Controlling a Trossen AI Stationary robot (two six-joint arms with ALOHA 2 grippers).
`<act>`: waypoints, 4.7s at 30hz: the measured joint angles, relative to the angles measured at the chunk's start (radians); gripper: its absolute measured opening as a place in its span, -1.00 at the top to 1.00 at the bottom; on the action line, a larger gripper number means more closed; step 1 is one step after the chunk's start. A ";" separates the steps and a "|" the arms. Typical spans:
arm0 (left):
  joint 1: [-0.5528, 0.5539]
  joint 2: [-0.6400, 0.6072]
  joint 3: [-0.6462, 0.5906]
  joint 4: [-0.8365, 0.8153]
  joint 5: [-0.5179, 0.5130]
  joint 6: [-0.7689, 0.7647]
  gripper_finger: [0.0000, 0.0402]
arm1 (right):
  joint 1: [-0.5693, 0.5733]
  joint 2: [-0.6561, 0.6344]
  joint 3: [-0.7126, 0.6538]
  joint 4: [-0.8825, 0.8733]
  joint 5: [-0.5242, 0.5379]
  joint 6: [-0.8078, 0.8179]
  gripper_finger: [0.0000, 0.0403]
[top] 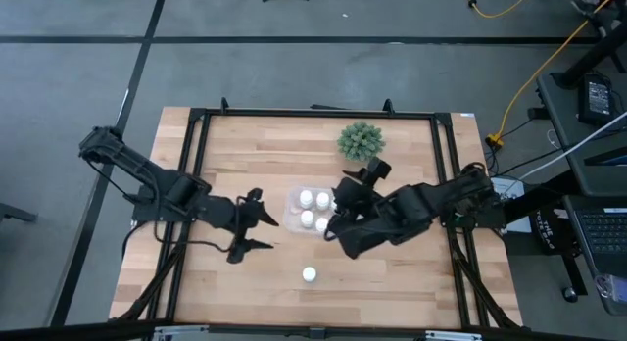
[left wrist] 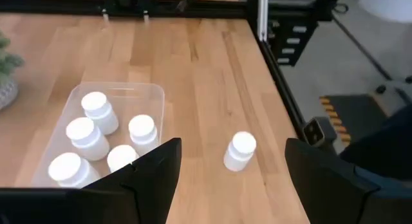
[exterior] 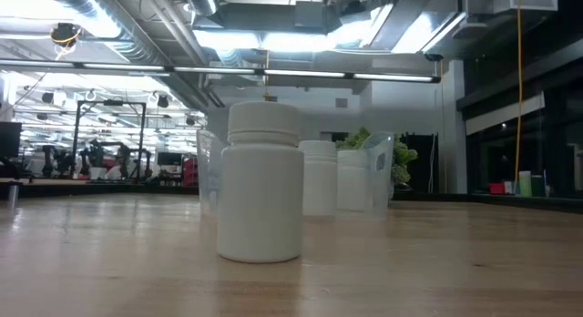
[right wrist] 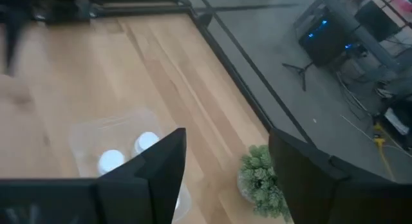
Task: Pick and place pill bottles into a basket
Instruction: Put the white pill bottle into the transparent bin
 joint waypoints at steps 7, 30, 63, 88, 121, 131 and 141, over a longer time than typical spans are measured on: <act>0.066 0.077 0.000 0.033 0.128 -0.160 -0.34 | 0.105 -0.117 -0.003 0.001 0.052 -0.029 0.00; 0.066 0.464 0.001 0.322 0.376 -0.527 -0.43 | 0.300 -1.166 -1.240 0.742 0.122 -0.140 0.19; -0.035 0.651 0.258 0.052 0.258 -0.812 -0.98 | 0.300 -1.229 -1.327 0.987 -0.112 -0.416 0.19; 0.104 0.879 0.860 -0.509 0.268 -0.123 -0.98 | 0.300 -1.166 -1.327 0.947 -0.165 -0.317 0.19; 0.036 0.879 0.641 -0.358 0.233 -0.211 -0.98 | 0.291 -1.137 -1.327 0.938 -0.187 -0.367 0.19; 0.050 0.879 0.595 -0.274 0.230 -0.200 -0.98 | 0.291 -1.137 -1.327 0.937 -0.190 -0.365 0.19; 0.050 0.958 0.595 -0.189 0.286 -0.211 -0.98 | 0.291 -1.138 -1.327 0.921 -0.191 -0.366 0.19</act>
